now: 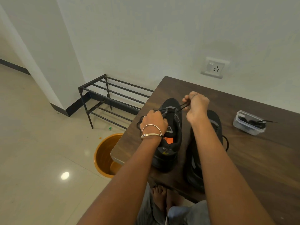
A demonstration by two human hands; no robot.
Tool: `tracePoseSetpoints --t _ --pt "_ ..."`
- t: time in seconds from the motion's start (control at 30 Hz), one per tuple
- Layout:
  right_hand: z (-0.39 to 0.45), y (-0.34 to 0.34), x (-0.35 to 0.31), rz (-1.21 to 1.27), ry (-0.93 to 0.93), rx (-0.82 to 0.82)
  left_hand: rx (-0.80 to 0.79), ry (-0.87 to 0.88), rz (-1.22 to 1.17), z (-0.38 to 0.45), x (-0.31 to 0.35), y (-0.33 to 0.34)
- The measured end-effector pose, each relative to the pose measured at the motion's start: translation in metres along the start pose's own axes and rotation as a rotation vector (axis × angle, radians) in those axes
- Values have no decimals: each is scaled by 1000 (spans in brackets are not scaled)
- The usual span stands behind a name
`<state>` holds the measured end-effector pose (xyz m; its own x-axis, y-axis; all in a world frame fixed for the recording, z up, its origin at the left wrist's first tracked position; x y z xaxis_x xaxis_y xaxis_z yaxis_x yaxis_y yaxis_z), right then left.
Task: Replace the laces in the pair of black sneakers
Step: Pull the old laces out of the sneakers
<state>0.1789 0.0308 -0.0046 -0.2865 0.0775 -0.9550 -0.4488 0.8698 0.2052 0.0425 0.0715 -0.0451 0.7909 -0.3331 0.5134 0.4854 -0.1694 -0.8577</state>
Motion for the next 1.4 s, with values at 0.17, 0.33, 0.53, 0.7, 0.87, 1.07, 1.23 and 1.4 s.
tracePoseSetpoints --t 0.17,0.33,0.53,0.7,0.87,1.07,1.23,1.4 --pt "5 12 11 -1141 -418 -327 -8 -1 -2 1 0 0" --pt "6 21 26 -1489 -509 -304 -8 12 10 0 1 0" --pt "0 16 7 -1196 -452 -210 -6 7 9 1 0 0" --pt "-8 3 -23 177 -163 -136 -4 0 6 1 -1 2" --pt "-5 -1 -28 -112 -387 -170 -11 -2 23 2 0 2" --pt "18 19 29 -1452 -565 -410 6 13 20 2 0 3" --pt "15 23 28 -1468 -520 -305 10 22 15 2 0 3" --pt "7 14 6 -960 -302 -218 7 13 25 2 -1 3"
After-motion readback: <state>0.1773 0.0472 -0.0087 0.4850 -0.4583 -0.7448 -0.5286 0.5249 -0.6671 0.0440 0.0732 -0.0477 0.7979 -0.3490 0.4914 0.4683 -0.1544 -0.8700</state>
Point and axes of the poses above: each hand's wrist, its own z-axis towards the middle knuckle, its own y-axis out of the palm, x = y × z, the point moved 3 cm from there along z, towards the middle knuckle, and after that the axes turned 1 degree about -y, right-handed, at the moved point
